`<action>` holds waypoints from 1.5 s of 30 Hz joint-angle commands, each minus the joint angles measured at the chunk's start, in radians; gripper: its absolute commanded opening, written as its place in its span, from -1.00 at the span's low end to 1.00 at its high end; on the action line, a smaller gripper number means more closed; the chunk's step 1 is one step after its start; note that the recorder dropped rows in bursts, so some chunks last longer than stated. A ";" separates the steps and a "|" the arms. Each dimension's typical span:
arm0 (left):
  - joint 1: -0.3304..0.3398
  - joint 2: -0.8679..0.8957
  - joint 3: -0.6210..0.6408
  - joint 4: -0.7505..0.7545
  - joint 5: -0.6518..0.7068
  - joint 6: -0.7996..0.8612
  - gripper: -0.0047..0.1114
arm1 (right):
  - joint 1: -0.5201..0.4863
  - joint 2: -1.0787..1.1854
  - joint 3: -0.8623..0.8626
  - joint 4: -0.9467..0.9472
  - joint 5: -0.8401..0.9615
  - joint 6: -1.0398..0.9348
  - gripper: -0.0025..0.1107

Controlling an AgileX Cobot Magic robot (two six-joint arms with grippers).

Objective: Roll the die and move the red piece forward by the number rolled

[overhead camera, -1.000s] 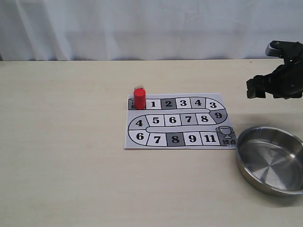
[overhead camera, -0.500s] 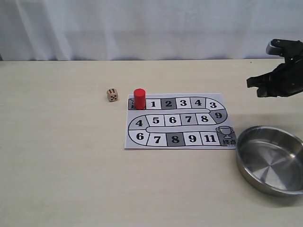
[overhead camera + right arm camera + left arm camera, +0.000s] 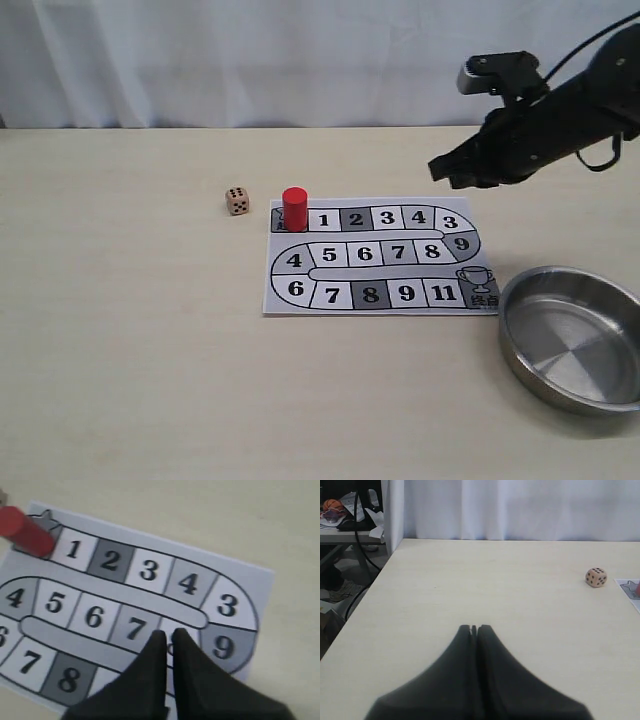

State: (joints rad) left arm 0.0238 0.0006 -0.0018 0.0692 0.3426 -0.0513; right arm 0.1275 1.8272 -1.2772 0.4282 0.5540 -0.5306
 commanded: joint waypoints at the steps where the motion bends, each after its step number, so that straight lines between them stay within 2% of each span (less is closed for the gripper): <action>1: 0.000 -0.001 0.002 0.000 -0.012 -0.006 -0.92 | 0.097 -0.010 -0.077 0.001 0.094 0.058 -0.88; 13: 0.000 -0.001 0.002 -0.002 -0.012 -0.006 -0.92 | 0.369 0.015 -0.218 -0.007 0.131 0.191 -0.88; 19: 0.000 -0.001 0.002 -0.002 -0.012 -0.006 -0.92 | 0.445 0.114 -0.348 -0.153 0.144 0.337 -0.88; 38: 0.000 -0.001 0.002 0.000 -0.012 -0.006 -0.92 | 0.454 0.534 -0.907 -0.216 0.317 0.396 -0.88; 45: 0.000 -0.001 0.002 0.000 -0.012 -0.006 -0.92 | 0.452 0.669 -1.063 -0.237 0.378 0.396 -0.88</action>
State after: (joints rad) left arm 0.0238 0.0006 -0.0018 0.0692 0.3426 -0.0513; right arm 0.5831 2.4571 -2.2954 0.2079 0.9053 -0.1373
